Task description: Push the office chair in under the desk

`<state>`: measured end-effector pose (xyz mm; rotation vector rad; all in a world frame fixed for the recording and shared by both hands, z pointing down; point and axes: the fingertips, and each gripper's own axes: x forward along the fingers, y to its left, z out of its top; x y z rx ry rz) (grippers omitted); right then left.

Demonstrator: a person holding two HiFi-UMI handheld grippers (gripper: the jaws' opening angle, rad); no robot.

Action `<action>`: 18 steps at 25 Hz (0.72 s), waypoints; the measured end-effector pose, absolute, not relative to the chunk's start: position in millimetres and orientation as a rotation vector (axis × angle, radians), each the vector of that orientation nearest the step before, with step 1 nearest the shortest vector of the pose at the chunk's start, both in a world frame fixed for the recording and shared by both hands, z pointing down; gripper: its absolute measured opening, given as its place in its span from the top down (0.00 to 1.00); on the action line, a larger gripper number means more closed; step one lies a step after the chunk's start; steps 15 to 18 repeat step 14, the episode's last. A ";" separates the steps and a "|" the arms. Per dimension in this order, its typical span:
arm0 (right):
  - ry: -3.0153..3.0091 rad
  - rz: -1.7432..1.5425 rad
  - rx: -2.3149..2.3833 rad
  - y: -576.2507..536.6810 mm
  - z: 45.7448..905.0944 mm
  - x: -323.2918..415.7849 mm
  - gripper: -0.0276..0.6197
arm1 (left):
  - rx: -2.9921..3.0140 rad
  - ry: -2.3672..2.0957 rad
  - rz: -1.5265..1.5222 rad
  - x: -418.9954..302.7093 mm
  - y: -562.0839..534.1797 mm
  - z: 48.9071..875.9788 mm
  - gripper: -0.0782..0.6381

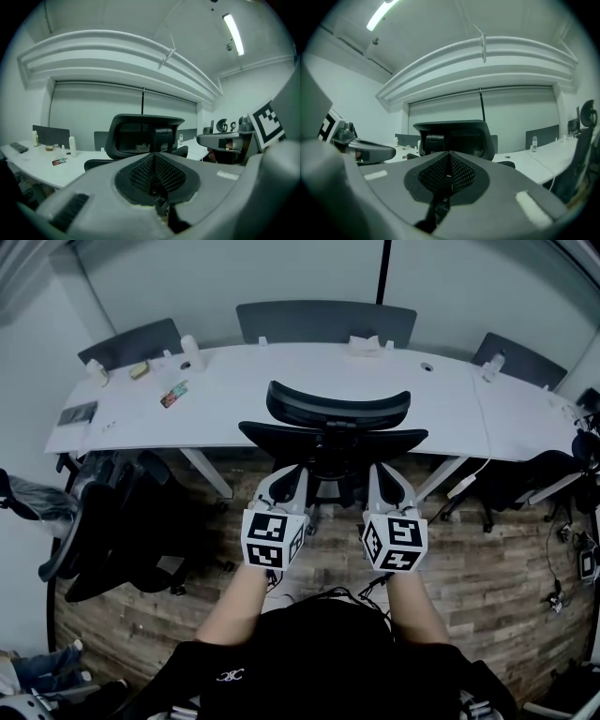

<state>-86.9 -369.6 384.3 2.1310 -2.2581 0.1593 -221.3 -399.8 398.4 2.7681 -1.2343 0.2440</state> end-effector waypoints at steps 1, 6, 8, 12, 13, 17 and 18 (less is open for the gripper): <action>-2.256 0.155 2.131 -369.6 384.7 -87.0 0.95 | 2.771 -1.240 0.252 -221.8 -400.5 398.4 0.88; -2.257 0.142 2.113 -369.7 384.8 -90.0 0.95 | 2.773 -1.263 0.282 -225.2 -404.9 398.5 0.88; -2.260 0.138 2.107 -369.3 385.1 -90.5 0.95 | 2.770 -1.268 0.280 -225.9 -404.9 397.9 0.88; -2.264 0.143 2.094 -369.9 387.5 -90.5 0.95 | 2.773 -1.273 0.292 -223.8 -402.6 399.2 0.88; -2.264 0.143 2.091 -369.9 388.2 -90.6 0.95 | 2.774 -1.272 0.296 -223.1 -401.7 399.9 0.88; -2.263 0.143 2.088 -369.8 388.9 -90.6 0.95 | 2.774 -1.272 0.299 -222.3 -400.9 400.6 0.88; -2.263 0.143 2.088 -369.8 388.9 -90.6 0.95 | 2.774 -1.272 0.299 -222.3 -400.9 400.6 0.88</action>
